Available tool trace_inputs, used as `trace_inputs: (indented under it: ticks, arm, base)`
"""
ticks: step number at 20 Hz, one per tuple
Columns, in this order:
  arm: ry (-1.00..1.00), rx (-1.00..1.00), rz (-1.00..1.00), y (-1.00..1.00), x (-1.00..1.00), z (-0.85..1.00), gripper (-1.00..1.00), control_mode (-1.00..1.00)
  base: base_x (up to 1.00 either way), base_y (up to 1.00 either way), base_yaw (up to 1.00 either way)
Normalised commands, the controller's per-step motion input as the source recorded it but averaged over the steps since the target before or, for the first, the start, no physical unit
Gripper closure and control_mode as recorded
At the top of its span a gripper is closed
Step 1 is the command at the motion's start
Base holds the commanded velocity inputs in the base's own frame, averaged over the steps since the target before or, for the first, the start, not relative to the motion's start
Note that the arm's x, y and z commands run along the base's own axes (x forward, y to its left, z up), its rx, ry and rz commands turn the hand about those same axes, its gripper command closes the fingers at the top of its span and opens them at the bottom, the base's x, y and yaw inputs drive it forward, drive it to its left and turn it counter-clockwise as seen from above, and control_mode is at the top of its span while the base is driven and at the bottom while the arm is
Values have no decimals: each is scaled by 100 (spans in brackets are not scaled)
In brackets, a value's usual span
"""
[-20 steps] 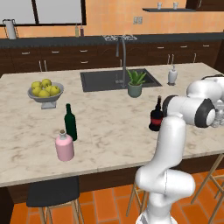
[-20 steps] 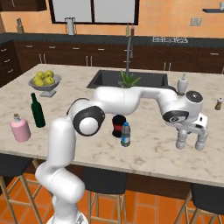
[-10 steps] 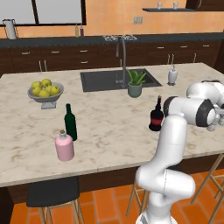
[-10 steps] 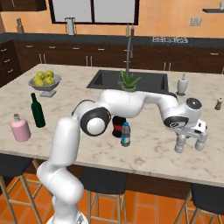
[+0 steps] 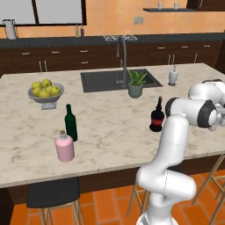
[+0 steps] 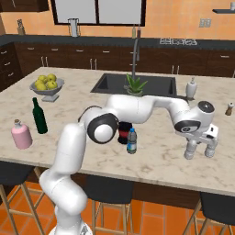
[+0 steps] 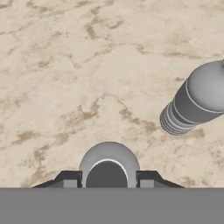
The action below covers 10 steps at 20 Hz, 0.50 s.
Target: Move the plastic bottles in the middle to the plastics group, and the glass bottles in the middle to the glass group.
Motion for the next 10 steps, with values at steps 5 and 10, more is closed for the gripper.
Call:
trace_inputs:
  ticks: [5, 10]
  arm:
    - [0, 0, 0, 0, 0, 0, -100, -100]
    - [0, 0, 0, 0, 0, 4, -100, -100]
  base:
    - [0, 0, 0]
    - [0, 0, 0]
